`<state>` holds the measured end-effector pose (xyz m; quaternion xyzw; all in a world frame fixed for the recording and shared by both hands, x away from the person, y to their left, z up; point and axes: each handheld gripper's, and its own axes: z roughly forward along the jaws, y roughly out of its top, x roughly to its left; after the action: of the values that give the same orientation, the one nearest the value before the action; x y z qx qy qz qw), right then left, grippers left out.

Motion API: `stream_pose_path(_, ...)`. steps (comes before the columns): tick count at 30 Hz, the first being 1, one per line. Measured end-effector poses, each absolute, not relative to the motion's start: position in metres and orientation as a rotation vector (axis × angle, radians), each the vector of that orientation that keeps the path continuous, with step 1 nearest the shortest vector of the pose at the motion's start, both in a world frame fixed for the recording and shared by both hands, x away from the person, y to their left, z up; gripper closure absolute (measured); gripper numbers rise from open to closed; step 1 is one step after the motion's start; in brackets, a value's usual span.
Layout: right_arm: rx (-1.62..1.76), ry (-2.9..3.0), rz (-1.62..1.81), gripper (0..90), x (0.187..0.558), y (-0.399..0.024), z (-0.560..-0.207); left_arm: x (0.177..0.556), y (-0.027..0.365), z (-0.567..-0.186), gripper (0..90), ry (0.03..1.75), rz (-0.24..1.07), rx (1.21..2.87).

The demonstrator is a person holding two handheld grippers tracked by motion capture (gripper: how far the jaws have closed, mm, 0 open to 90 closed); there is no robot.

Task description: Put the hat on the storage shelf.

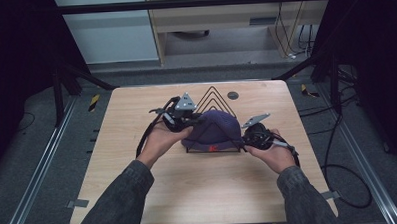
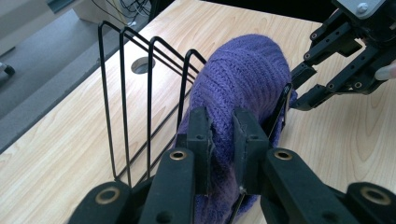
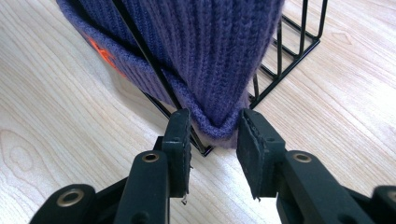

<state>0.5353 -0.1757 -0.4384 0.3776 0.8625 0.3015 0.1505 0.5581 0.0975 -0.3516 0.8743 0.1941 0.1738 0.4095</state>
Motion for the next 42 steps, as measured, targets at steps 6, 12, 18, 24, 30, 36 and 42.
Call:
stream_pose_path(6,1.093,2.476,0.862,64.4,0.536,-0.175,-0.44,0.558,0.097,-0.352,77.2,0.486,0.439,2.205)
stream_pose_path(12,1.097,2.473,0.875,64.4,0.536,-0.176,-0.44,0.558,0.098,-0.352,75.9,0.49,0.44,2.213)
stream_pose_path(18,1.095,2.478,0.87,65.2,0.535,-0.177,-0.44,0.558,0.097,-0.354,73.6,0.494,0.443,2.212)
stream_pose_path(24,1.098,2.475,0.867,65.1,0.534,-0.18,-0.441,0.557,0.102,-0.354,68.6,0.512,0.462,2.189)
stream_pose_path(30,1.099,2.467,0.87,65.0,0.532,-0.18,-0.439,0.554,0.107,-0.35,67.6,0.52,0.474,2.177)
stream_pose_path(36,1.081,2.44,0.889,64.7,0.522,-0.182,-0.428,0.548,0.112,-0.344,67.1,0.53,0.491,2.179)
stream_pose_path(42,1.072,2.417,0.914,64.4,0.516,-0.183,-0.422,0.543,0.116,-0.341,65.1,0.54,0.508,2.184)
